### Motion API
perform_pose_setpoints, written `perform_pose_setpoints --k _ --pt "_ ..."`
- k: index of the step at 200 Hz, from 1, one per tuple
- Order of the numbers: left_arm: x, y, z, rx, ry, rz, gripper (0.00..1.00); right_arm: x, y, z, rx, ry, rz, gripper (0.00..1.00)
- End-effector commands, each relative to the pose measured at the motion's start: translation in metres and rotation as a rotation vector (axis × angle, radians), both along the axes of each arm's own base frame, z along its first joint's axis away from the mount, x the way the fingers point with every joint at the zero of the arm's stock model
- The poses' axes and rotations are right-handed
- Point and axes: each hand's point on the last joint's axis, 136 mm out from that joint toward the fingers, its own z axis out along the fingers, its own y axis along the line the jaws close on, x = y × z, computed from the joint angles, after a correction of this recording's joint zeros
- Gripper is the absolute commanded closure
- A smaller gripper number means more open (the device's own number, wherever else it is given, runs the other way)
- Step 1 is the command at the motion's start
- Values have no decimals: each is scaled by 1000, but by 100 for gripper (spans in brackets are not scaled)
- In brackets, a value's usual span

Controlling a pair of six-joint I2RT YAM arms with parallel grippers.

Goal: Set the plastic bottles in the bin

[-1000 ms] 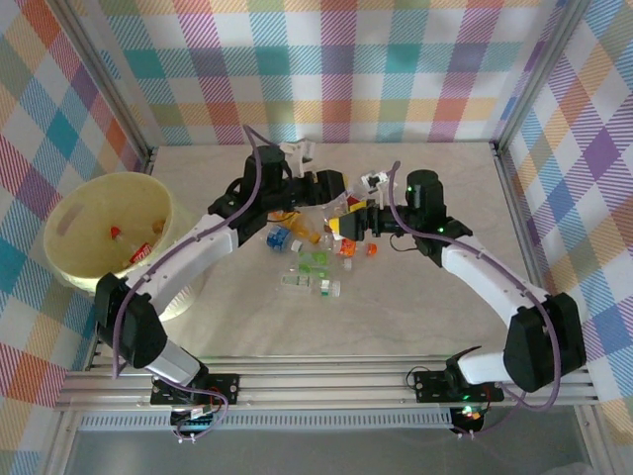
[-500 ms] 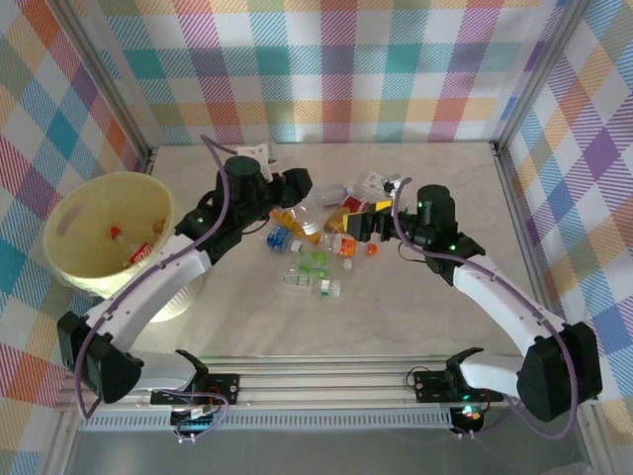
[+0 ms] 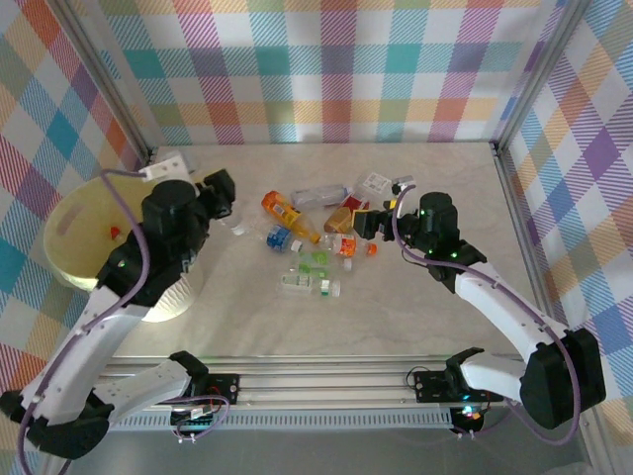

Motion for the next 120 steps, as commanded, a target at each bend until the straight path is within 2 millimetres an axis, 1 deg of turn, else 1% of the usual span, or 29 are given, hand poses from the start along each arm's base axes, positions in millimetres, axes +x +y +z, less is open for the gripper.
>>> perform_pose_setpoints --k 1,30,43,46,68,79,97,114,120 --pt "-25 49 20 81 -47 184 49 2 -4 12 -4 -76 -26 0" --pt "-45 87 32 158 -60 354 51 4 -6 11 -13 -73 -40 0" --pt "-50 99 35 211 -44 427 51 4 -8 9 -19 -61 -48 0" --pt "-52 105 36 228 -42 461 51 5 -8 9 -21 -59 -53 0" --pt "-55 120 37 328 -4 578 50 6 -13 8 -24 -60 -83 0" --pt "-53 127 34 352 15 620 50 7 -15 8 -24 -63 -94 0" --pt "-45 139 24 331 49 637 50 7 -16 10 -21 -67 -100 0" --pt "-38 157 9 283 94 660 51 7 -16 12 -16 -70 -100 0" --pt "-36 167 4 261 109 678 50 7 -16 12 -16 -70 -100 0"
